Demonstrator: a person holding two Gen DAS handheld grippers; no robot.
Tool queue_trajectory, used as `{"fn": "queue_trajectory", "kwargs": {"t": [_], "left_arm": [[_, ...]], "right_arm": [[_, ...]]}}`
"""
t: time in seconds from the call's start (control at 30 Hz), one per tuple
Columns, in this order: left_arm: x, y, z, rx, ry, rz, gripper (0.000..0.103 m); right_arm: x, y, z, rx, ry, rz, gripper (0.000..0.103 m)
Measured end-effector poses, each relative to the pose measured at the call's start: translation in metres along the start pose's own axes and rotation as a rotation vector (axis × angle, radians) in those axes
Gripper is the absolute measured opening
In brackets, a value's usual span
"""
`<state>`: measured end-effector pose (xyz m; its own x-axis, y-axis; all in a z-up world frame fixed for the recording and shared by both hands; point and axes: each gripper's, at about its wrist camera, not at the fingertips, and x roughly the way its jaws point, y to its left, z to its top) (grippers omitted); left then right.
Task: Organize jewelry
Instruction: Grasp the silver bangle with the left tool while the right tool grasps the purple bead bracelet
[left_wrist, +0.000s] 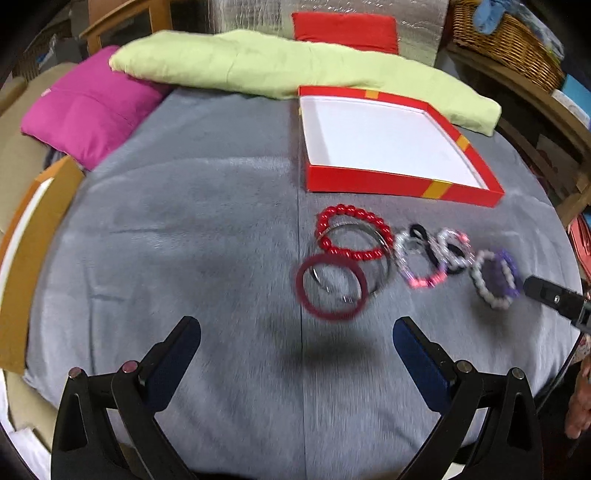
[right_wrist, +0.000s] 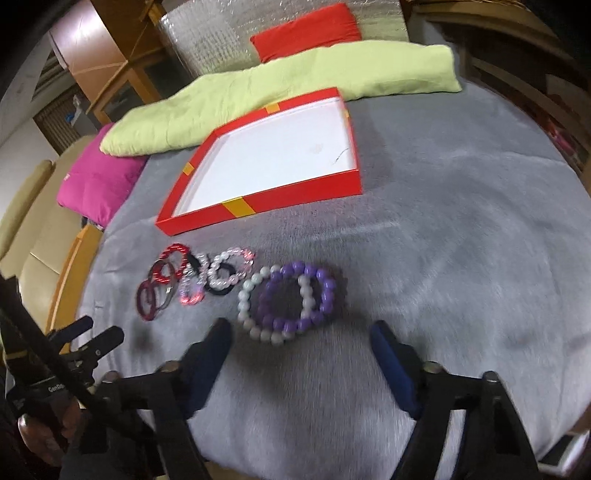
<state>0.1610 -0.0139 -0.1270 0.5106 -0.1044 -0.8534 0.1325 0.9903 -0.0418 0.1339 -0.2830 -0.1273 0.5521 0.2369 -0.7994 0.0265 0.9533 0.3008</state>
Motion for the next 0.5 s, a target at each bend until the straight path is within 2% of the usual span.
{"fn": "queue_trajectory", "kwargs": {"t": [0.03, 0.07, 0.17, 0.23, 0.33, 0.37, 0.43, 0.47, 0.5], "left_arm": [[0.005, 0.002, 0.004, -0.012, 0.005, -0.014, 0.102], [0.008, 0.003, 0.007, -0.021, 0.007, -0.026, 0.101], [0.018, 0.008, 0.014, -0.038, 0.011, -0.056, 0.088], [0.023, 0.013, 0.019, -0.062, 0.017, -0.09, 0.078], [0.027, 0.022, 0.027, -0.114, 0.016, -0.128, 0.072], [0.027, 0.024, 0.03, -0.126, 0.01, -0.135, 0.072], [0.028, 0.025, 0.037, -0.131, -0.003, -0.13, 0.07], [0.03, 0.025, 0.04, -0.126, -0.004, -0.129, 0.067], [0.033, 0.024, 0.043, -0.118, 0.004, -0.131, 0.059]], "right_arm": [[0.005, -0.001, 0.002, -0.001, 0.014, -0.001, 0.063], [0.012, -0.006, 0.002, 0.004, 0.044, -0.009, 0.061], [0.023, -0.015, 0.007, 0.034, 0.058, -0.004, 0.056], [0.025, -0.018, 0.009, 0.048, 0.056, 0.008, 0.047], [0.028, -0.017, 0.012, 0.044, 0.048, 0.019, 0.035], [0.03, -0.018, 0.012, 0.048, 0.048, 0.02, 0.034], [0.031, -0.02, 0.013, 0.057, 0.042, 0.02, 0.024], [0.031, -0.023, 0.014, 0.062, 0.042, 0.018, 0.021], [0.032, -0.024, 0.014, 0.067, 0.04, 0.022, 0.019]]}}
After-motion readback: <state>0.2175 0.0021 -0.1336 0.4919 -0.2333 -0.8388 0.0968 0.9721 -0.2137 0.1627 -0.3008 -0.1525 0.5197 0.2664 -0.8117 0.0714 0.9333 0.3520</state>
